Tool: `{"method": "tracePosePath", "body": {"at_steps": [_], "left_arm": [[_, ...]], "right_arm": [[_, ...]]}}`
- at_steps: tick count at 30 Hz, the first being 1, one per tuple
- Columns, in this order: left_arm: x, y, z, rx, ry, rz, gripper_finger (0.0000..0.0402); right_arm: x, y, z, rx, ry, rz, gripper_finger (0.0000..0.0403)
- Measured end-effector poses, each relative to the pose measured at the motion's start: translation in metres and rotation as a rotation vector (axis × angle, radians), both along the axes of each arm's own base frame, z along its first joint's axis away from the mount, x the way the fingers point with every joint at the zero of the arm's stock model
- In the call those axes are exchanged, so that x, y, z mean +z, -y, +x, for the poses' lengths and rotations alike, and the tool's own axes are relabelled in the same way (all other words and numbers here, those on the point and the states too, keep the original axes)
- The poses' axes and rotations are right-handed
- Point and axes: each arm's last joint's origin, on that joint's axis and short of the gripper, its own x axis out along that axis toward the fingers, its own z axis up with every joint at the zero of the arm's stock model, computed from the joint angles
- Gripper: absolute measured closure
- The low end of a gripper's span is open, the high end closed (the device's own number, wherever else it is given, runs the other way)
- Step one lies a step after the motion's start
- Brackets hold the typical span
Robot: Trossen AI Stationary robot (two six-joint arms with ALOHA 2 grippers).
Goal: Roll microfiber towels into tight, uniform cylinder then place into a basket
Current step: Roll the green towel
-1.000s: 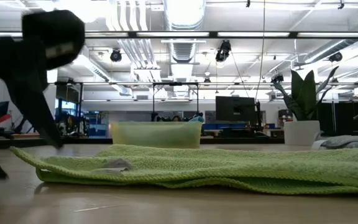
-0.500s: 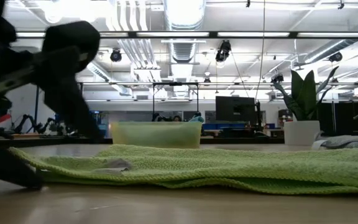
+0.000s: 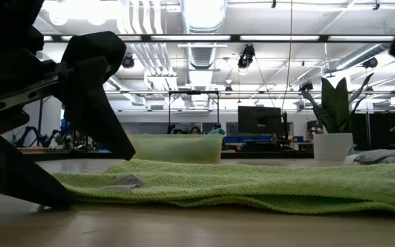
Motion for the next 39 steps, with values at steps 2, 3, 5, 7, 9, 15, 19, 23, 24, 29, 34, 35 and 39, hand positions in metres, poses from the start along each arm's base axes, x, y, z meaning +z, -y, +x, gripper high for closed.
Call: {"method": "tracePosePath", "body": {"at_steps": [2, 3, 5, 7, 9, 15, 19, 23, 24, 29, 34, 35, 39], "left_arm": [[0.0, 0.0, 0.0, -0.003, 0.0, -0.003, 0.0174], [0.001, 0.001, 0.0, -0.003, 0.0, -0.004, 0.0174], [0.001, 0.001, 0.0, -0.004, 0.0, -0.004, 0.0174], [0.0, 0.001, 0.0, -0.004, -0.001, -0.004, 0.0174], [0.0, 0.001, 0.0, -0.005, -0.001, -0.005, 0.0174], [0.0, 0.001, 0.0, -0.005, -0.001, -0.004, 0.0174], [0.0, 0.0, 0.0, -0.001, 0.002, -0.001, 0.0174], [-0.002, -0.002, -0.001, 0.017, 0.011, 0.013, 0.0174], [-0.003, -0.003, -0.002, 0.02, 0.008, 0.016, 0.0174], [-0.009, -0.011, 0.001, 0.03, -0.014, 0.011, 0.0174], [-0.021, -0.023, 0.014, 0.046, -0.045, -0.015, 0.0175], [-0.025, -0.025, 0.016, 0.044, -0.062, -0.021, 0.0178], [-0.039, -0.03, 0.022, 0.058, -0.114, -0.073, 0.0202]], "right_arm": [[0.002, -0.001, 0.002, 0.0, 0.038, -0.017, 0.0325], [0.002, -0.001, 0.002, -0.003, 0.046, -0.019, 0.0325], [0.002, -0.003, 0.003, 0.009, 0.029, 0.023, 0.0322], [0.002, -0.003, 0.004, 0.014, -0.016, 0.06, 0.0314], [0.0, -0.002, 0.004, 0.008, -0.047, 0.086, 0.03], [-0.001, 0.003, 0.007, -0.03, -0.053, 0.08, 0.0245], [-0.003, 0.007, 0.007, -0.061, -0.036, 0.04, 0.0226], [-0.01, 0.007, 0.006, -0.075, -0.05, 0.032, 0.0227], [-0.012, 0.007, 0.006, -0.083, -0.061, 0.036, 0.023], [-0.025, 0.006, 0.006, -0.11, -0.105, 0.043, 0.0254], [-0.027, 0.004, 0.007, -0.097, -0.094, 0.041, 0.0297], [-0.026, 0.004, 0.007, -0.097, -0.087, 0.04, 0.0309], [-0.024, 0.001, 0.008, -0.058, -0.084, 0.033, 0.0367]]}}
